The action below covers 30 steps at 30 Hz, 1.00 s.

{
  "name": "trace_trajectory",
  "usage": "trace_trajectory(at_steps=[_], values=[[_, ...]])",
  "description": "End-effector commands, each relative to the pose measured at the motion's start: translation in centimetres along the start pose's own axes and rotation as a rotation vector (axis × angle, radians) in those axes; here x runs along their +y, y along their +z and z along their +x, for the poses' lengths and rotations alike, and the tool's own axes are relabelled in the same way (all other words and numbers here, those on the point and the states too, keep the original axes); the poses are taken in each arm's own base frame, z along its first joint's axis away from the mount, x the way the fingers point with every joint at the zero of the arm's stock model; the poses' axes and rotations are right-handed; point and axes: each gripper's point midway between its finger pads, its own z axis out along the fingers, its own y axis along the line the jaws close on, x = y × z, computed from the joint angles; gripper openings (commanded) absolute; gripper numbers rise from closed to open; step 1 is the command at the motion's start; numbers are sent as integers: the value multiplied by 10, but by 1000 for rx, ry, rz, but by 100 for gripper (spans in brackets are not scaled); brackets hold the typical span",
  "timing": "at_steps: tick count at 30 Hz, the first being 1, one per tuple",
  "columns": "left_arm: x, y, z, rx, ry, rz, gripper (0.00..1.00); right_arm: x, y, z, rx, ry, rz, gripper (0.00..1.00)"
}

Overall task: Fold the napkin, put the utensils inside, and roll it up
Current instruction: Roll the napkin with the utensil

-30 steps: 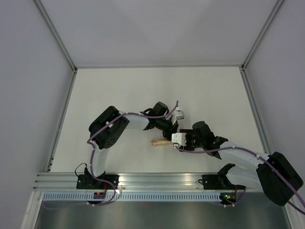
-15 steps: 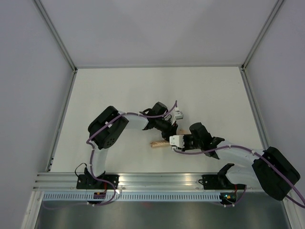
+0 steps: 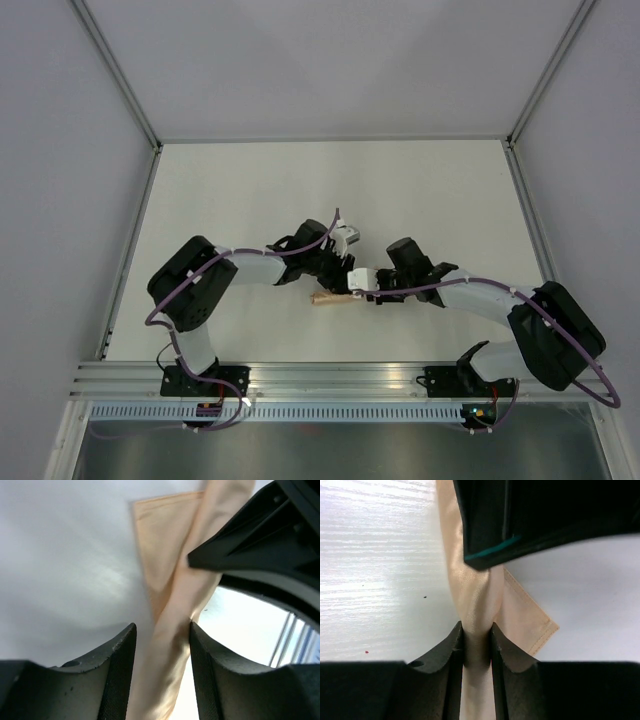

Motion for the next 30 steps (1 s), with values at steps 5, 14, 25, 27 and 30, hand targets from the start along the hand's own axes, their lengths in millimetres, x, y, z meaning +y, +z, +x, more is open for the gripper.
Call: trace_trajectory(at_steps=[5, 14, 25, 27, 30], values=[[66, -77, -53, -392, -141, -427, 59, 28, -6, 21, 43, 156, -260, 1], [40, -163, -85, -776, 118, -541, 77, 26, -2, 27, 52, 261, -473, 1], [-18, -141, -83, -634, 610, -603, 80, 21, 15, 42, 101, 381, -650, 1], [-19, -116, -72, -532, 699, -614, 80, 21, 17, 43, 104, 395, -661, 1], [-36, -73, -52, -403, 833, -578, 80, 20, 19, 44, 110, 401, -665, 1]])
